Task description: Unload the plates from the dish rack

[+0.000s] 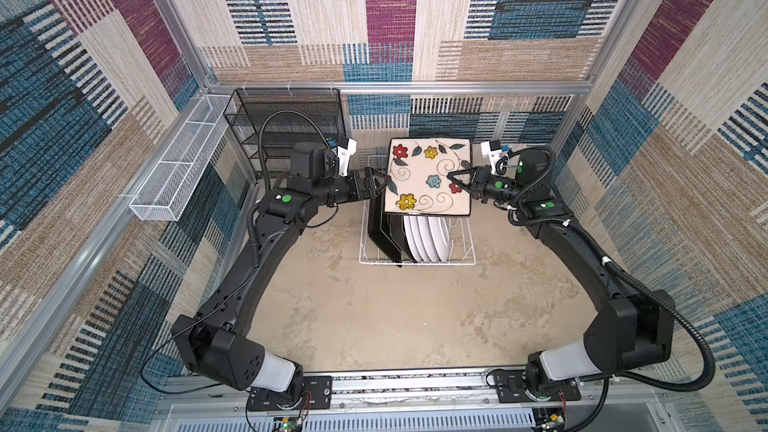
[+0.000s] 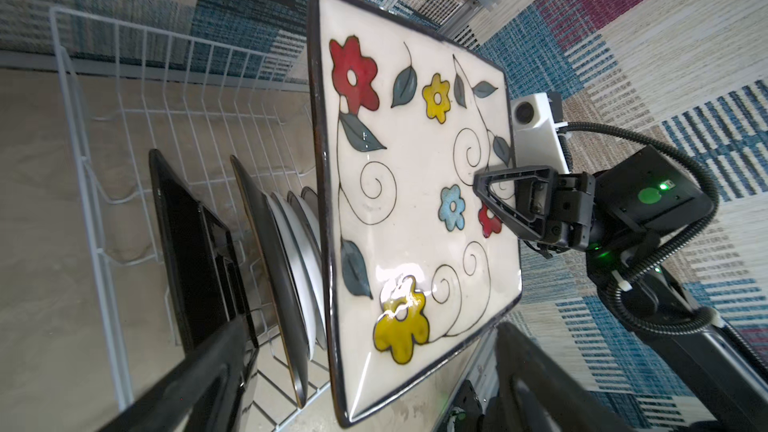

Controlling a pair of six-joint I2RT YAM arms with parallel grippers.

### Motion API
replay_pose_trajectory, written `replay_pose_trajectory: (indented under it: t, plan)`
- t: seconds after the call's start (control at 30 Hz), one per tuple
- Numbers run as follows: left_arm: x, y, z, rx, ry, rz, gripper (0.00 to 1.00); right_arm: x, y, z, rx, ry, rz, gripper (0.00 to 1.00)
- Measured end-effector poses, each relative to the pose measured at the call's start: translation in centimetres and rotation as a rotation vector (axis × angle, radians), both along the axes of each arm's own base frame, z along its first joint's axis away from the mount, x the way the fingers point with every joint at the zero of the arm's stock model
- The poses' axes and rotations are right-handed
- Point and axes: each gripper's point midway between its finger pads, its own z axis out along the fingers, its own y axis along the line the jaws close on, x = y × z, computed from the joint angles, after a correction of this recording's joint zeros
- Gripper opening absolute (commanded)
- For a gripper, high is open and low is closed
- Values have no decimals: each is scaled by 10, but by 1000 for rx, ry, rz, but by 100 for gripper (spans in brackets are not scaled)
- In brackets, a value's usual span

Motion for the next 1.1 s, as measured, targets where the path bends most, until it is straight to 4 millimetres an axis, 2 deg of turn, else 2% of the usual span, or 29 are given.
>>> replay_pose_trajectory:
  t: [0.3,0.63,0.87,1.1]
  plan:
    - [9,-23,-17,-119,91,-91,91,0,7,2,31,-22,63,0]
    - [20,-39,-26,-193,145,-159,58,0,11,-1,56,-18,96,0]
    - [17,-44,-23,-225,161,-200,45,3,14,-11,71,3,121,0]
    - [15,-47,-24,-260,184,-220,35,3,15,-9,81,-4,133,0]
